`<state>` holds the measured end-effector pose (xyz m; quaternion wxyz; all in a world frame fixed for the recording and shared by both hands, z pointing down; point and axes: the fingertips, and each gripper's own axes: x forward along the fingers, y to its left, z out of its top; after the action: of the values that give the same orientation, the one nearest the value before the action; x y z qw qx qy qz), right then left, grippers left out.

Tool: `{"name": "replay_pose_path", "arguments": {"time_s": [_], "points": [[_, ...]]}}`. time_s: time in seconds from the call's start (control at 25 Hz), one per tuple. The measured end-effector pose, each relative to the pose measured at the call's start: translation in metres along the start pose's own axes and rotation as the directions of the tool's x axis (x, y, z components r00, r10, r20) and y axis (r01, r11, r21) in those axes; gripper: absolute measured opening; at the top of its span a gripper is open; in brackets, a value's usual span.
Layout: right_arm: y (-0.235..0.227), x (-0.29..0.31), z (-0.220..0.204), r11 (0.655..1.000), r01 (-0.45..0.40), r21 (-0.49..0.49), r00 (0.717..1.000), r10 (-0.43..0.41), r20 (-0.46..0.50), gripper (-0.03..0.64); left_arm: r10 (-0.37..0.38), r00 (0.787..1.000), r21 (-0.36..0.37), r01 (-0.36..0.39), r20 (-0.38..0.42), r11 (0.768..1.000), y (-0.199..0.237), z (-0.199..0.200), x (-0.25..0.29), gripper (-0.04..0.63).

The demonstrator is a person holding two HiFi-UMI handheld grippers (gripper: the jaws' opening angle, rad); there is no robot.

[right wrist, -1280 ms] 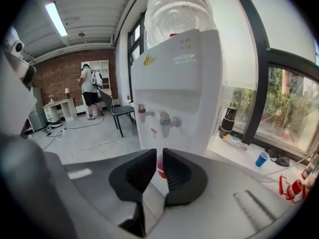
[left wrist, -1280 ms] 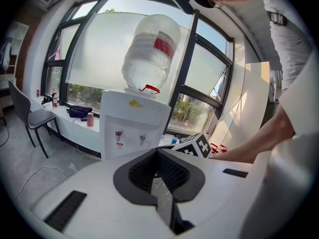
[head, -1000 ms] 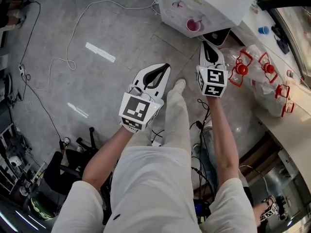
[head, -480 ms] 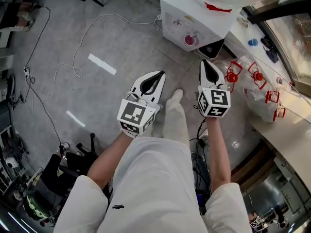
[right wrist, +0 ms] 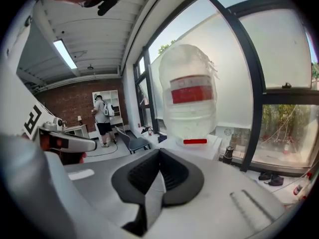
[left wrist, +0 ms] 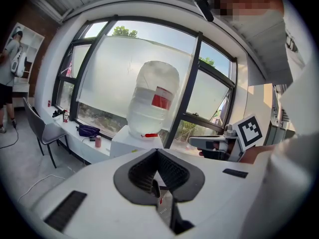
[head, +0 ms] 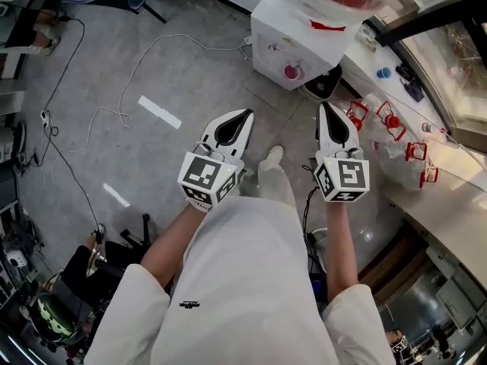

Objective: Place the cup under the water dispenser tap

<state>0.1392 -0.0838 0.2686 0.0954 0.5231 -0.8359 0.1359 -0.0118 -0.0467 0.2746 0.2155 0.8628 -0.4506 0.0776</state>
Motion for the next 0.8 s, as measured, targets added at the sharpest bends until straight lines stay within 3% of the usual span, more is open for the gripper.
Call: {"name": "replay_pose_path", "arguments": {"time_s": [0.28,0.64,0.8], "points": [[0.010,-0.036,0.047,0.997,0.005,-0.077,0.999,-0.001,0.054,0.009,-0.002,0.996,-0.025,0.004,0.087,1.000,-0.005,0.049,-0.022,0.006],[0.023,-0.079,0.081,0.996,0.042,-0.084,0.993,-0.032,0.113,0.009,-0.013,0.990,0.090,0.001,0.139,0.996,-0.026,0.099,-0.049,0.006],[0.027,-0.092,0.086,0.997,0.045,-0.064,0.991,-0.037,0.129,0.009,-0.034,0.987,0.097,0.019,0.158,0.995,-0.035,0.108,-0.054,0.006]]}}
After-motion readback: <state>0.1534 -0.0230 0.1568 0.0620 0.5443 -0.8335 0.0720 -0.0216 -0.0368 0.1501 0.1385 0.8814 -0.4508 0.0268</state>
